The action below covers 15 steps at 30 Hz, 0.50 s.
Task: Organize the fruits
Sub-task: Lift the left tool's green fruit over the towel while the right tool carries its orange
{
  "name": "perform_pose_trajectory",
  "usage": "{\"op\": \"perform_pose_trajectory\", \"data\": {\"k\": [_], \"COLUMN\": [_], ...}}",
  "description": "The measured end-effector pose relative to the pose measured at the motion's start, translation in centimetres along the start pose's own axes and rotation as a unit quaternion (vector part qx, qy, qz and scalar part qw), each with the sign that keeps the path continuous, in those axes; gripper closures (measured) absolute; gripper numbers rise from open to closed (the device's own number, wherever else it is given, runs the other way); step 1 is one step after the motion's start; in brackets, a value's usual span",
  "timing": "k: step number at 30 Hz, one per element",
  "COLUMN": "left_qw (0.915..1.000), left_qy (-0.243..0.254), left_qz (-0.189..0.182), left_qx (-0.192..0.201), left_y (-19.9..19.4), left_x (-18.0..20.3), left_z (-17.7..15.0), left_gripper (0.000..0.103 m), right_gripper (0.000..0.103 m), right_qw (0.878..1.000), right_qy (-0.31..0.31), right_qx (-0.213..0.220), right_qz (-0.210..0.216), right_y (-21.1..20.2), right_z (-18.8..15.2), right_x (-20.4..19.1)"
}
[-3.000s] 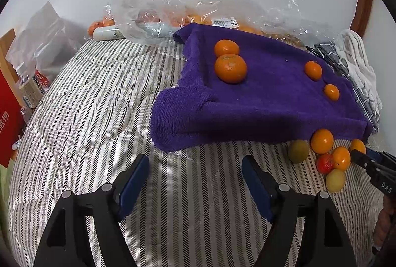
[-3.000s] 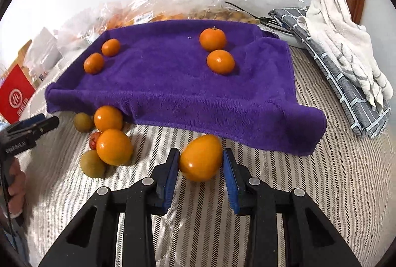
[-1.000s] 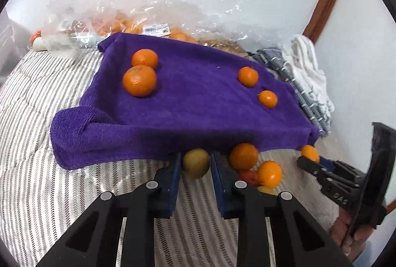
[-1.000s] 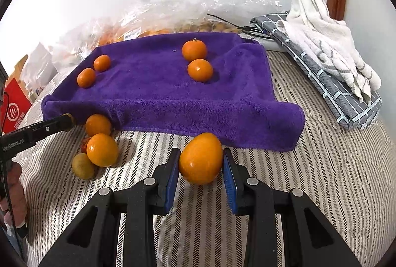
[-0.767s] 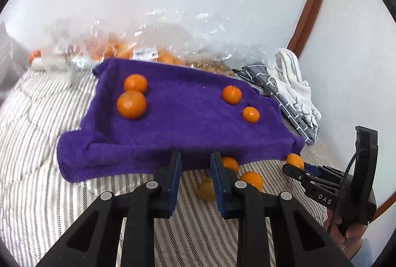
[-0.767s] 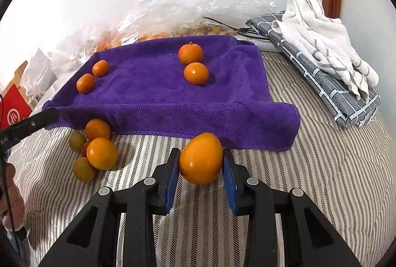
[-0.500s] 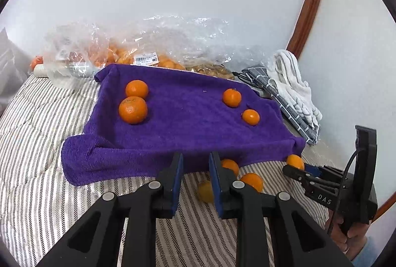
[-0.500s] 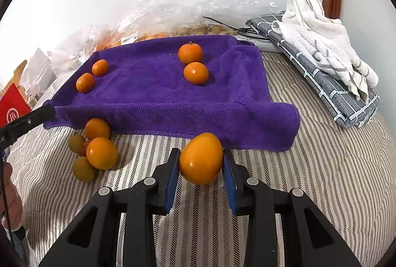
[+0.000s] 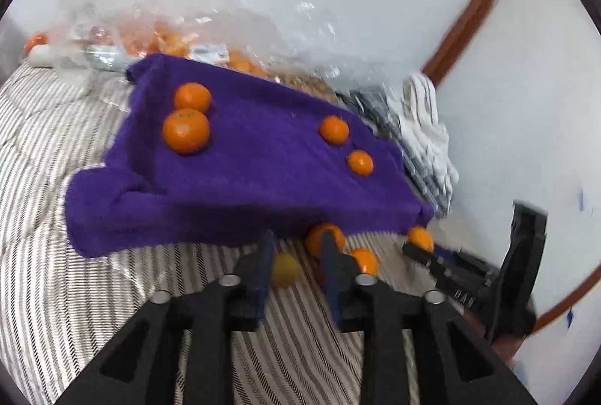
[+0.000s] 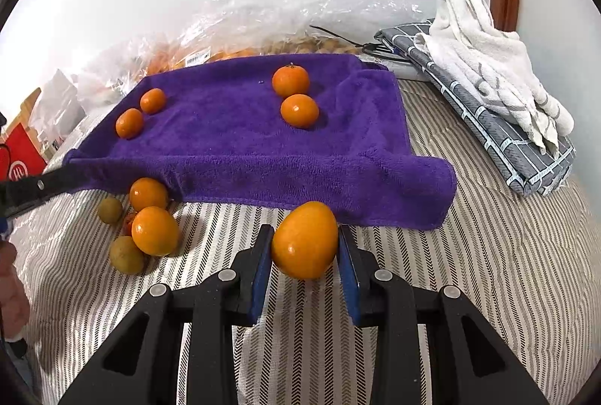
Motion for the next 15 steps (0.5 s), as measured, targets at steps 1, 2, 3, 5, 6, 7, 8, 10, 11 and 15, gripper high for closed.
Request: {"op": "perform_pose_trajectory", "data": {"k": [1,2,3,5,6,7,8,10,11,15], "left_qw": [0.9998,0.9994,0.9988,0.9965,0.9951,0.9938,0.9933,0.9923,0.992,0.9909], "left_qy": [0.011,0.021,0.03,0.049,0.057,0.063,0.068,0.074,0.074,0.072], "left_qz": [0.0,0.004,0.015,0.043,0.052,0.059,0.064,0.074,0.077,0.094], "left_qx": [-0.015,-0.026,-0.035,-0.052,-0.061,-0.07,-0.069,-0.066,-0.066,-0.064], "left_y": [0.5,0.9,1.3,2.1,2.5,2.9,3.0,3.0,2.9,3.1], "left_x": [0.3,0.6,0.7,0.7,0.8,0.9,0.9,1.0,0.9,0.7], "left_z": [-0.4,-0.8,-1.2,-1.9,-2.2,-2.4,-2.5,-2.4,-2.3,-1.8], "left_gripper": [0.07,0.07,0.07,0.07,0.07,0.07,0.07,0.07,0.07,0.07], "right_gripper": [0.07,0.07,0.07,0.07,0.07,0.07,0.07,0.07,0.07,0.07], "right_qw": [1.0,1.0,1.0,1.0,1.0,1.0,1.0,1.0,1.0,1.0], "right_qy": [0.003,0.007,0.01,0.013,0.013,0.012,0.011,0.01,0.011,0.019], "right_qx": [0.001,0.002,0.002,0.002,0.001,0.002,0.002,0.002,0.003,0.003], "right_qz": [0.003,0.005,0.006,0.007,0.008,0.01,0.011,0.013,0.015,0.025], "right_y": [-0.1,-0.1,-0.2,-0.2,-0.2,-0.2,-0.2,-0.3,-0.3,-0.4], "right_z": [0.0,0.1,0.1,0.1,0.1,0.1,0.1,0.0,0.1,0.1], "right_x": [0.1,0.2,0.2,0.3,0.3,0.2,0.1,0.0,0.0,0.0]}}
Point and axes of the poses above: each gripper's, at about its wrist camera, not at the fingertips, and y roughly the way its jaws point, x to its right, z to its top, the point moved 9 cm from there along y, roughly the way its jaws point, and after that the axes turned 9 degrees about y, right-handed, at the moved point
